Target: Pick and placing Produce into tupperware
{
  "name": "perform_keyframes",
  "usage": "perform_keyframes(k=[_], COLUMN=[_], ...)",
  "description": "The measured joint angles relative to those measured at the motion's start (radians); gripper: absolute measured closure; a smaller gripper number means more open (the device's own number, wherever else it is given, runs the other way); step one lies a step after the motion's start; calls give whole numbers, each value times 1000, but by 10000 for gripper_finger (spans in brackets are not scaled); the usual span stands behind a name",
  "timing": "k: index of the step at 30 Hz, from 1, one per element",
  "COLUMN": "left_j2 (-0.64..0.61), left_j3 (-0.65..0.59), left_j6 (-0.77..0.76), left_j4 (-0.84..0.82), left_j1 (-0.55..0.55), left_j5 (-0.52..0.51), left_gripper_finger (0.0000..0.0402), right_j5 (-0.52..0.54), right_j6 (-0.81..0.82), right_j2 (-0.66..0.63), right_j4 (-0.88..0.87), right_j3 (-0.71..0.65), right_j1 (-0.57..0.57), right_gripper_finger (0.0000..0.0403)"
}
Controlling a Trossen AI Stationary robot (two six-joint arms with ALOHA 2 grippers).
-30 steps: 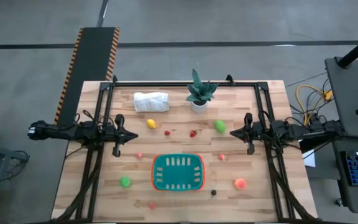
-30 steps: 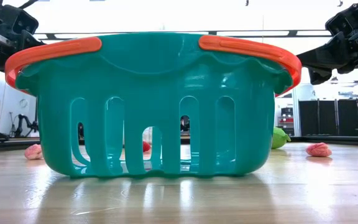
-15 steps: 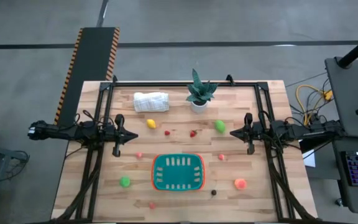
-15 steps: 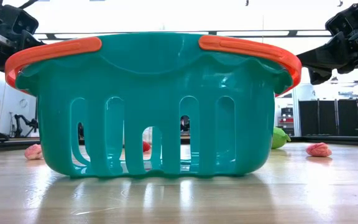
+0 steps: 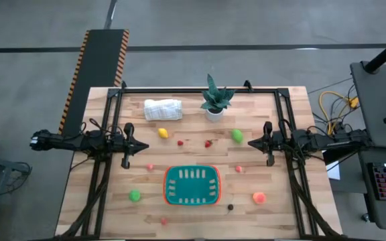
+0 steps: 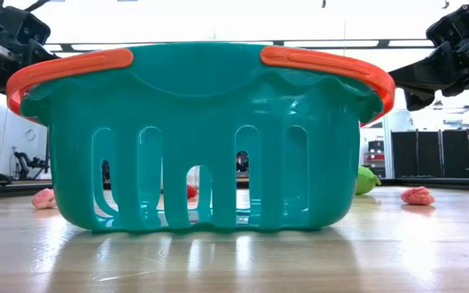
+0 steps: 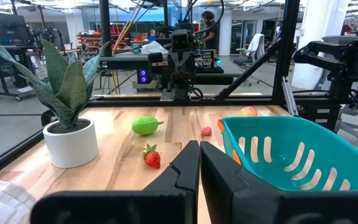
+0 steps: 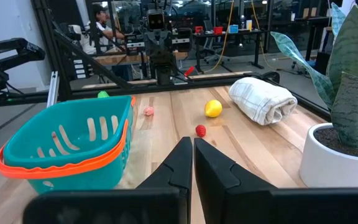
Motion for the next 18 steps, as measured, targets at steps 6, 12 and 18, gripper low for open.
perform_keyframes(k=[6,12,18], left_j2=[0,0,0], left_j3=[0,0,0], left_j6=[0,0,0], left_j4=[0,0,0], left_j1=[0,0,0], left_j5=[0,0,0], left_gripper_finger=[402,402,402], right_j5=[0,0,0], right_j6=[0,0,54], right_j2=[0,0,0], right_j4=[0,5,9], right_j3=[0,0,0], right_j1=[0,0,0], right_gripper_finger=[394,394,394])
